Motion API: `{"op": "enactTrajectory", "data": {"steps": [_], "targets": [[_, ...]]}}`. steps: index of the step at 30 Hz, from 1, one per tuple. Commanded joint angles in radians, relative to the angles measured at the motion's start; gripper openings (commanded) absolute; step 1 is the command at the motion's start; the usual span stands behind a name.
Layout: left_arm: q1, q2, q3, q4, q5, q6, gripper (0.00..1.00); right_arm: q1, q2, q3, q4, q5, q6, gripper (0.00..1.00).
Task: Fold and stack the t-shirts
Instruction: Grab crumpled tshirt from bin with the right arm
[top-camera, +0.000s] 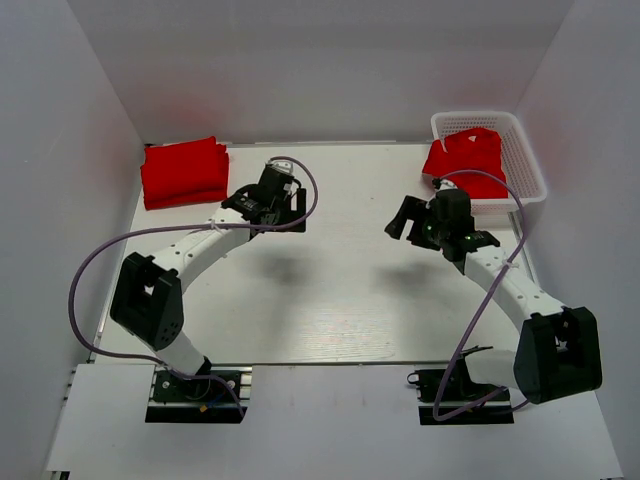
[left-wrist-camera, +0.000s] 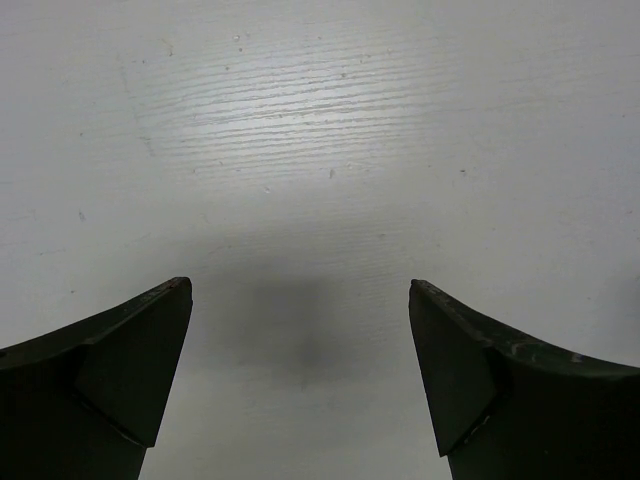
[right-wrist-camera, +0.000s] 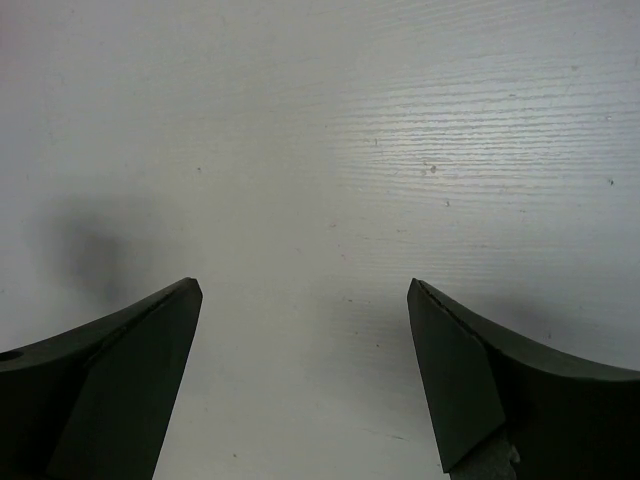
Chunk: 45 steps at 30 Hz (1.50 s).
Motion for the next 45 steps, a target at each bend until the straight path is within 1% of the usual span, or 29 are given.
{"op": "enactTrajectory", "data": {"steps": [1,4,9,13,14,15,17,18,19,20,21,22,23,24,25,26,27,28,30,32,33,34,38,41,45], "targets": [[0.003,-0.077,-0.011,-0.005,-0.034,0.006,1.0,-0.002,-0.029,0.011,0.058,-0.035,-0.001,0.9],[0.003,-0.086,-0.011,-0.005,-0.057,0.006,1.0,-0.002,-0.008,0.02,0.057,-0.068,-0.013,0.9],[0.012,-0.086,-0.011,-0.015,-0.086,0.006,1.0,-0.005,0.069,0.108,0.014,-0.035,-0.036,0.9],[0.012,-0.075,0.01,-0.034,-0.095,0.006,1.0,-0.016,0.165,0.258,-0.043,0.013,-0.056,0.9],[0.012,-0.066,0.01,-0.046,-0.095,0.006,1.0,-0.016,0.198,0.279,-0.043,0.039,-0.059,0.9],[0.012,-0.066,0.033,-0.046,-0.095,0.017,1.0,-0.019,0.225,0.351,-0.043,0.057,-0.061,0.9],[0.021,-0.045,0.047,-0.058,-0.112,0.017,1.0,-0.043,0.277,0.4,-0.064,0.124,-0.07,0.9],[0.021,-0.045,0.06,-0.058,-0.121,0.017,1.0,-0.063,0.323,0.51,-0.099,0.143,-0.069,0.9],[0.021,-0.045,0.061,-0.058,-0.121,0.017,1.0,-0.074,0.349,0.555,-0.122,0.157,-0.078,0.9],[0.021,-0.035,0.071,-0.058,-0.121,0.017,1.0,-0.11,0.377,0.656,-0.205,0.207,-0.078,0.9],[0.021,-0.026,0.085,-0.049,-0.121,0.017,1.0,-0.12,0.468,0.766,-0.234,0.226,-0.075,0.9],[0.021,-0.026,0.096,-0.049,-0.107,0.038,1.0,-0.135,0.503,0.816,-0.262,0.238,-0.082,0.9],[0.031,0.004,0.122,-0.049,-0.072,0.05,1.0,-0.182,0.619,0.938,-0.358,0.263,-0.082,0.9],[0.031,0.018,0.14,-0.049,-0.063,0.05,1.0,-0.196,0.658,1.003,-0.388,0.267,-0.078,0.9],[0.04,0.035,0.16,-0.06,-0.063,0.05,1.0,-0.212,0.695,1.177,-0.414,0.261,-0.084,0.9],[0.04,0.052,0.197,-0.069,-0.054,0.05,1.0,-0.244,0.772,1.236,-0.487,0.26,-0.082,0.9],[0.049,0.064,0.212,-0.069,-0.054,0.05,1.0,-0.261,0.811,1.29,-0.503,0.261,-0.091,0.9],[0.049,0.093,0.225,-0.08,-0.054,0.05,1.0,-0.299,0.898,1.401,-0.517,0.27,-0.102,0.9],[0.06,0.113,0.26,-0.08,-0.054,0.05,1.0,-0.328,0.937,1.431,-0.499,0.298,-0.119,0.9],[0.06,0.135,0.281,-0.089,-0.054,0.05,1.0,-0.358,0.972,1.401,-0.427,0.297,-0.136,0.9],[0.069,0.15,0.294,-0.089,-0.044,0.05,1.0,-0.365,0.979,1.369,-0.32,0.295,-0.145,0.9],[0.069,0.15,0.294,-0.089,-0.044,0.05,1.0,-0.384,1.004,1.355,-0.292,0.297,-0.162,0.9],[0.078,0.186,0.323,-0.101,-0.021,0.05,1.0,-0.417,1.122,1.451,-0.238,0.284,-0.165,0.9],[0.078,0.222,0.346,-0.13,-0.021,0.03,1.0,-0.436,1.21,1.47,-0.183,0.241,-0.159,0.9],[0.087,0.244,0.355,-0.153,-0.011,-0.003,1.0,-0.453,1.249,1.453,-0.163,0.166,-0.121,0.9]]}}
